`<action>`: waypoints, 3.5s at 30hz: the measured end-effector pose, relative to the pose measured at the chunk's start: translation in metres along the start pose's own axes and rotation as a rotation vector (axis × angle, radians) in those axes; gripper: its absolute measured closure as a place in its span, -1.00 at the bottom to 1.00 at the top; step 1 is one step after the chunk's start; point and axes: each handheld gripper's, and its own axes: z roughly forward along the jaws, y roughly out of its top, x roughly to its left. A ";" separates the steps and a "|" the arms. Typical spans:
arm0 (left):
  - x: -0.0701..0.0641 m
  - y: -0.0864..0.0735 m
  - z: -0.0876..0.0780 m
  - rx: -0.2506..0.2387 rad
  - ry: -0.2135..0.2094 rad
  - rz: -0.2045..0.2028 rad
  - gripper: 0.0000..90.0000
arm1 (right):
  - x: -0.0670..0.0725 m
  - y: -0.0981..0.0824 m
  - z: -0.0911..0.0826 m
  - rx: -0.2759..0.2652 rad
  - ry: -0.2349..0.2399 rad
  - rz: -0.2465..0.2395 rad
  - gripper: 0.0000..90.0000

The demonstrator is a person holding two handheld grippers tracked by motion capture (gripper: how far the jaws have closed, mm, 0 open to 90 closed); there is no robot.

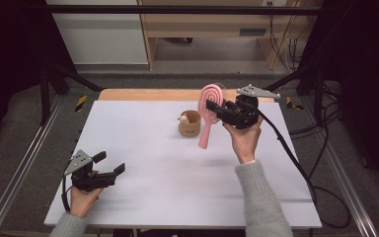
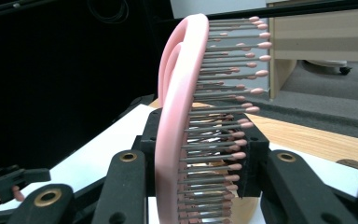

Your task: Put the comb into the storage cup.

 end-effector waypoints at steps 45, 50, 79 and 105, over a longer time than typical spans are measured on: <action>0.005 -0.003 0.001 0.011 0.004 0.004 -0.84 | -0.018 0.029 0.051 -0.012 -0.097 0.018 0.42; 0.005 -0.003 0.001 0.011 0.005 0.004 -0.84 | -0.019 0.032 0.055 -0.013 -0.106 0.015 0.42; 0.007 -0.003 0.000 0.010 0.010 0.001 -0.84 | -0.021 0.048 0.079 -0.026 -0.154 0.012 0.42; 0.007 -0.003 0.000 0.013 0.017 0.008 -0.84 | -0.027 0.045 0.096 -0.024 -0.190 0.017 0.42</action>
